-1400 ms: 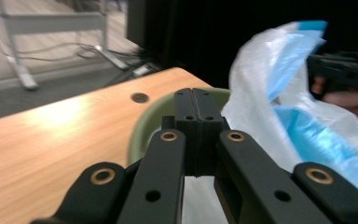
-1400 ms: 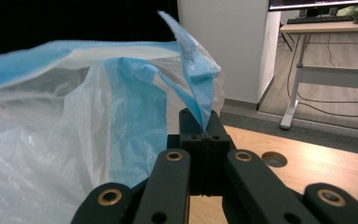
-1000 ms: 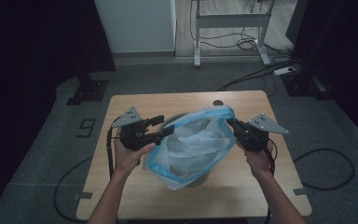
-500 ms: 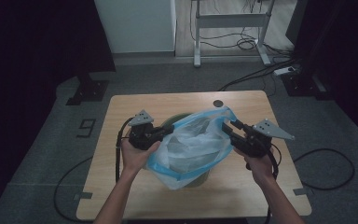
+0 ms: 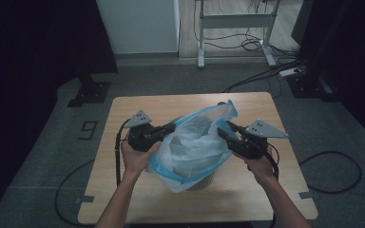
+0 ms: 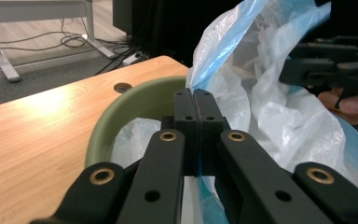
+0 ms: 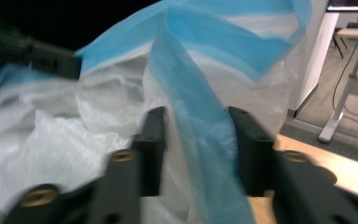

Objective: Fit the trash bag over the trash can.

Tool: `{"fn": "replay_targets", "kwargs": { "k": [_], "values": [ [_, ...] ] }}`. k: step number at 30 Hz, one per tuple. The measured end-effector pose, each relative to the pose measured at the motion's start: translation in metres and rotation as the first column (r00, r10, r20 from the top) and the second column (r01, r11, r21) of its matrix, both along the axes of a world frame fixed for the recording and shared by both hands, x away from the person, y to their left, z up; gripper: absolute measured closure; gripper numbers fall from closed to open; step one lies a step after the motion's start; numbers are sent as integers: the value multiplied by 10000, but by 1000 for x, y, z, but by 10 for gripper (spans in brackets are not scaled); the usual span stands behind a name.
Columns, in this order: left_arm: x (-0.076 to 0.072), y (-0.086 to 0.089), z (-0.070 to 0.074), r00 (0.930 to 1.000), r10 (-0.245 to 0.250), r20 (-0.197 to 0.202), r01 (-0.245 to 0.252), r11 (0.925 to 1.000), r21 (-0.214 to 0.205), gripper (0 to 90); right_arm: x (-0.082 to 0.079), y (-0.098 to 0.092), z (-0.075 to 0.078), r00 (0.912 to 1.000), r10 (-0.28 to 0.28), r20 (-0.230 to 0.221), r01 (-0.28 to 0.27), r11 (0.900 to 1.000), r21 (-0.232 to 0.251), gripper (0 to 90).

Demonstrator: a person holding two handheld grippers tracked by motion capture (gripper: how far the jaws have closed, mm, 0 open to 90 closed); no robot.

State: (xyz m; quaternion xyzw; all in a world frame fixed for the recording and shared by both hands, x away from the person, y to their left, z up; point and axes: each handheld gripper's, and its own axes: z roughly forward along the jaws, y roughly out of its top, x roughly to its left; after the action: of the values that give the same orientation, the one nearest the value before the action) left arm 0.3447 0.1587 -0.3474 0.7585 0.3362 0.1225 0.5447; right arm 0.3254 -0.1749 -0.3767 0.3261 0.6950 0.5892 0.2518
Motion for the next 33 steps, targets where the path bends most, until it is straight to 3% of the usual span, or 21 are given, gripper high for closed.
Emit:
{"fn": "replay_targets", "kwargs": {
  "k": [2, 4, 10, 18, 25, 28, 33],
  "values": [
    [1, 2, 1, 10000, 87, 46, -87, 10000, -31, 897, -1, 3, -1, 9998, 83, 186, -77, 9994, -324, 798],
    [4, 6, 1, 9997, 220, 44, -220, 9997, -115, 898, -1, 4, -1, 9995, 121, 284, -107, 9987, -495, 890],
    [16, 22, -2, 9970, 761, -135, -765, 9963, -390, 897, 13, -13, -2, 9980, -639, -20, 639, 9979, -82, 891],
    [42, 36, -21, 9865, 1185, -1131, -1235, 9916, -384, 896, 43, -24, -16, 9879, -1300, -847, 1300, 9915, -58, 891],
    [52, 41, -42, 9736, 1241, -1916, -1291, 9915, -141, 896, 66, -17, -38, 9783, -1369, -1558, 1350, 9906, -228, 891],
    [55, 42, -49, 9657, 1231, -2286, -1261, 9920, 14, 895, 71, -16, -49, 9678, -1430, -2072, 1373, 9896, -419, 891],
    [57, 41, -56, 9590, 1233, -2551, -1230, 9923, 173, 895, 75, -15, -60, 9593, -1244, -2537, 1182, 9922, -398, 891]
  ]
}}
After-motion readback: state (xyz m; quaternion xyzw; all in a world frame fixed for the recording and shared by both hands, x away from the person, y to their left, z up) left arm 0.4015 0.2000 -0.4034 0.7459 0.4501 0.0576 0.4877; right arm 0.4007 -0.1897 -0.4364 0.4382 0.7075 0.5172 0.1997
